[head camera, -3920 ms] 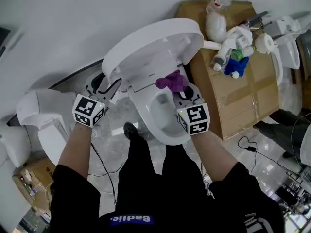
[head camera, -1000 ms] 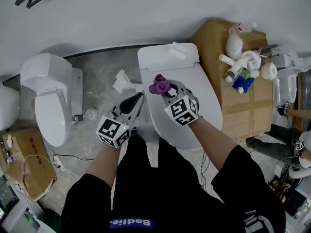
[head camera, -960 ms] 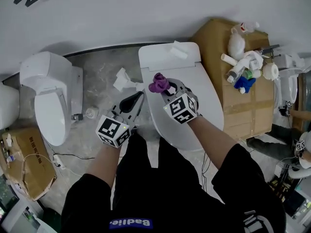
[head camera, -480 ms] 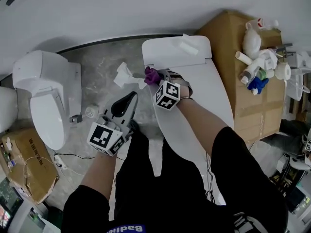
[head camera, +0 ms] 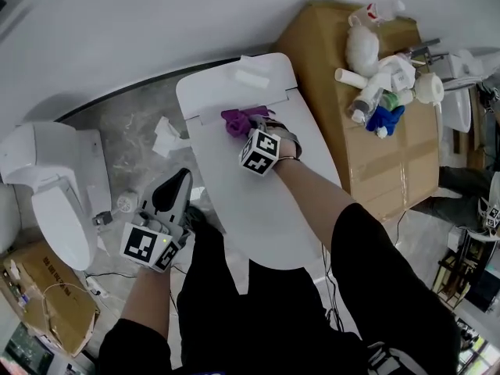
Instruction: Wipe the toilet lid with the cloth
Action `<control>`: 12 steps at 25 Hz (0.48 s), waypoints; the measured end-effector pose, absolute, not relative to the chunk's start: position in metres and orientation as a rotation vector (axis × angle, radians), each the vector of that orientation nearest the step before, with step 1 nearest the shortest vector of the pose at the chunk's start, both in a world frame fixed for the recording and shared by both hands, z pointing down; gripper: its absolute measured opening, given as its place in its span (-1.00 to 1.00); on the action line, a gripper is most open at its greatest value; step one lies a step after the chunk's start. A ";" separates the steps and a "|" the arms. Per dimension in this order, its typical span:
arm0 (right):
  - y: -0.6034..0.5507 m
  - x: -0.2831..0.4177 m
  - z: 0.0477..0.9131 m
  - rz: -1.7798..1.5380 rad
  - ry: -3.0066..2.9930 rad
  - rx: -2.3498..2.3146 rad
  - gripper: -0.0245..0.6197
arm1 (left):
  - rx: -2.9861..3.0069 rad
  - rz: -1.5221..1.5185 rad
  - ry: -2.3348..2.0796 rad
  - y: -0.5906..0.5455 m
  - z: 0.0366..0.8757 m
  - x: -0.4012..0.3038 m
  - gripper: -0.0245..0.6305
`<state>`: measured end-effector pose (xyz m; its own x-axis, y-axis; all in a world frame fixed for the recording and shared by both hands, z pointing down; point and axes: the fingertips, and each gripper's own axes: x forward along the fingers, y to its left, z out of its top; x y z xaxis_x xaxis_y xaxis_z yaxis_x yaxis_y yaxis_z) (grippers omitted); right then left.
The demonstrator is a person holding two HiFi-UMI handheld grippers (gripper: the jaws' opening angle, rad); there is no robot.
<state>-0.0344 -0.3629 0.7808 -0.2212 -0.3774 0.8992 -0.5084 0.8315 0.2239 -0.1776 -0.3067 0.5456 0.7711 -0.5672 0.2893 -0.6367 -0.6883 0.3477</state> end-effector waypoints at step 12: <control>-0.363 0.117 0.788 0.291 -1.707 0.883 -0.72 | 2.546 0.236 -0.872 -0.291 0.546 -0.100 -0.85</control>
<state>0.1168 -0.3632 0.7877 -0.0829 -0.4053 0.9104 -0.6837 0.6878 0.2439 -0.0996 -0.2907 0.5455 0.7870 -0.5421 0.2944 -0.6166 -0.7061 0.3481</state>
